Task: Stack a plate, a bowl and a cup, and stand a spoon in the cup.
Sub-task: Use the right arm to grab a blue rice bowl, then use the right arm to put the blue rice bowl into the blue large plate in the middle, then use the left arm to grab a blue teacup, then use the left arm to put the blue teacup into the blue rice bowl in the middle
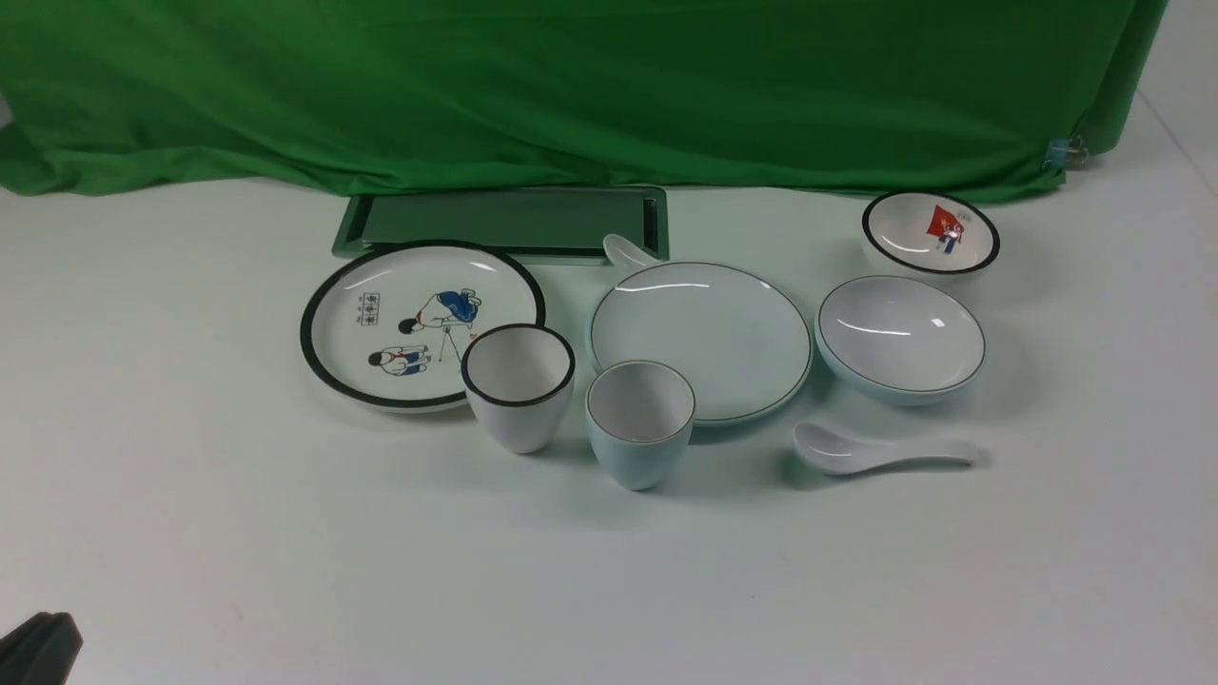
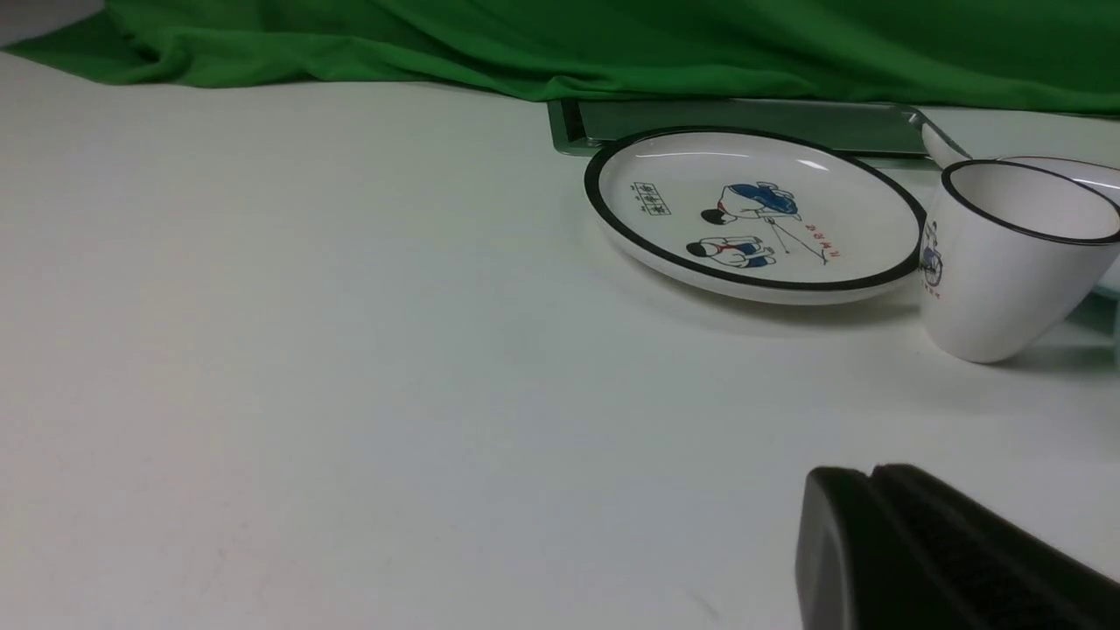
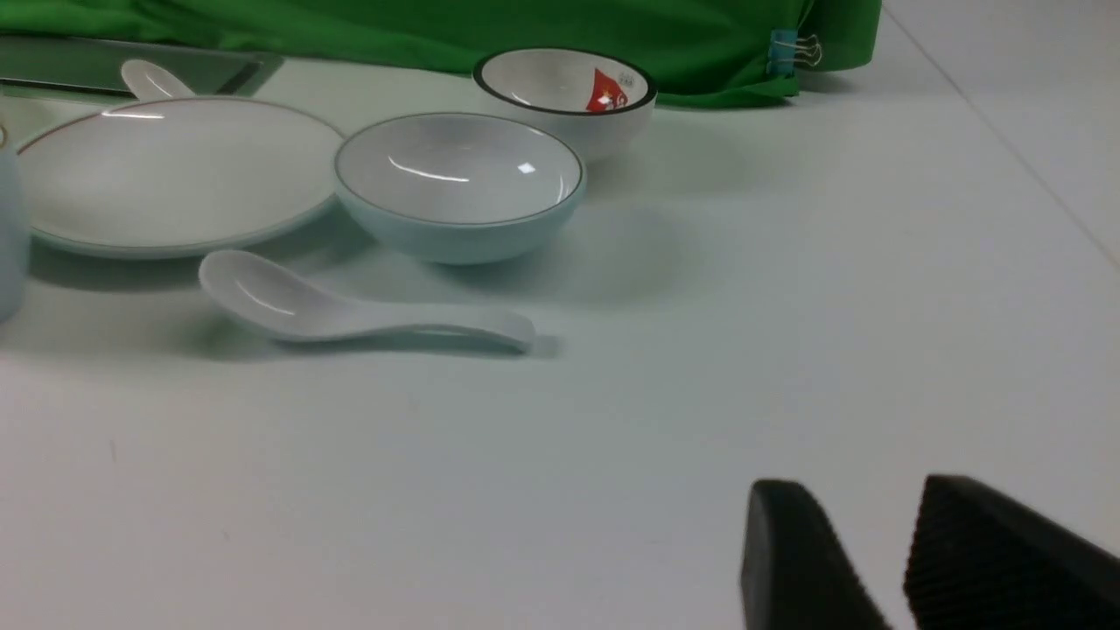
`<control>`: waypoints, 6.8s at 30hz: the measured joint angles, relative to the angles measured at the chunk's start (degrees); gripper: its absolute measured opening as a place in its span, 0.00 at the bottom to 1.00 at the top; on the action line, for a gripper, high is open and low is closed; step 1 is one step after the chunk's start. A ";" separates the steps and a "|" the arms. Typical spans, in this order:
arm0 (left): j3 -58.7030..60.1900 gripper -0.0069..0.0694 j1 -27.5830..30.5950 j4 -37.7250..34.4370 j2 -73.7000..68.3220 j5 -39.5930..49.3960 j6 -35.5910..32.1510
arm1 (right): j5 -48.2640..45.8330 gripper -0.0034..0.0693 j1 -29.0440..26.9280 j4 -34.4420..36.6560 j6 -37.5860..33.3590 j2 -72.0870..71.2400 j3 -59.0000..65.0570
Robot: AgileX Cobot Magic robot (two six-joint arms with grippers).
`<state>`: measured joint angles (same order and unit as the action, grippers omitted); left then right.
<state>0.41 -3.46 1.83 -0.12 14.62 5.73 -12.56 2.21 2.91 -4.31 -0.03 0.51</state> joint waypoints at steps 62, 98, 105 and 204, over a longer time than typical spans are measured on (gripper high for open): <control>-40.31 0.05 -2.83 1.06 -51.80 -0.41 9.51 | 4.48 0.06 1.84 2.87 -1.33 53.20 -38.33; -49.22 0.05 -11.35 -26.98 -74.86 21.37 -25.37 | -25.61 0.60 2.87 10.65 -6.43 118.94 -91.19; -49.29 0.05 -11.35 -27.21 -74.86 21.37 -25.41 | -26.84 0.69 1.61 3.94 -5.37 115.92 -92.43; -110.16 0.09 -26.82 -10.59 -117.72 26.91 -22.03 | -27.47 0.63 15.43 0.04 -7.55 80.03 -62.96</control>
<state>-109.75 -30.27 -8.76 -117.84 41.53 -16.30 -40.03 17.64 2.95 -11.86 80.01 -62.45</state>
